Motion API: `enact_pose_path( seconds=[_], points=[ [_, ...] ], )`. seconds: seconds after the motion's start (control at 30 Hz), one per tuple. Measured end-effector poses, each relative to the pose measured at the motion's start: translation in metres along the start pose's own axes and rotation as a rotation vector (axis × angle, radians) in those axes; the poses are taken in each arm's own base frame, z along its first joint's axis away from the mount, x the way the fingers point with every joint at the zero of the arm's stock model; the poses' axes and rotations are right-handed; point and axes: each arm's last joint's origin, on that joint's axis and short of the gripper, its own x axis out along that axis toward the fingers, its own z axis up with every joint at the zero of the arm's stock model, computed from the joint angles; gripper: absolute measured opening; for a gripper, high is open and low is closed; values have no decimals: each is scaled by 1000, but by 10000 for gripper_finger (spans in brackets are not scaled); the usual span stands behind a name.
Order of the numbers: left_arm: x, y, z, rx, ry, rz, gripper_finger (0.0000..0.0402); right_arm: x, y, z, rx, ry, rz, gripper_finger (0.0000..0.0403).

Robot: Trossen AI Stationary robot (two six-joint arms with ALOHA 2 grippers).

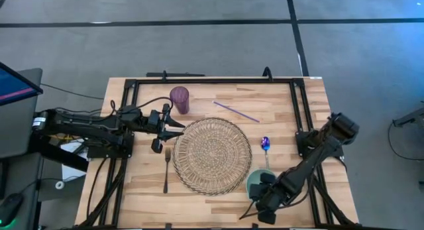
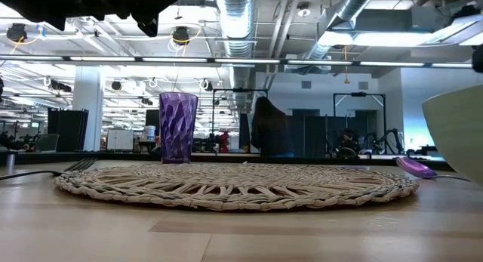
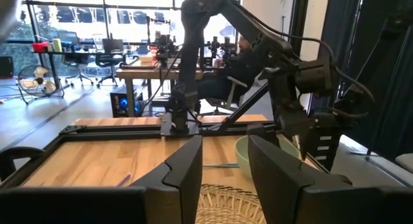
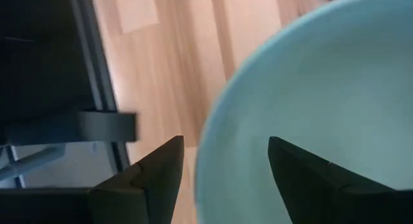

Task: Pick & Place Utensil
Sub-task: Put the blue bowl on the brown mat

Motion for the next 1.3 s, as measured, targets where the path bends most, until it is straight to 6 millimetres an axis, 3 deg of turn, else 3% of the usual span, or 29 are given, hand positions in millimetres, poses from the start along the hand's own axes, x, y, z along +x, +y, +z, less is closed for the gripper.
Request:
enact_pose_path(
  seconds=[0.13,0.37,0.43,0.67,0.8,0.93,1.17,1.3],
  points=[
    [0,0,0,0,0,0,126,5,-2,-1,-11,37,-11,182],
    [0,0,0,0,0,0,126,1,-4,4,5,67,23,39],
    [0,0,0,0,0,0,126,-1,-5,5,5,90,35,15],
    [0,0,0,0,0,0,126,-23,7,24,-5,126,75,31],
    [0,0,0,0,0,0,126,-46,16,44,-145,39,90,6],
    [0,0,0,0,-1,0,126,-64,17,67,-276,-80,75,13],
    [0,0,0,0,-3,0,126,-73,-6,103,-536,-241,-124,8],
    [0,0,0,-8,-3,0,126,-64,-29,129,-543,-267,-207,17]
  ],
)
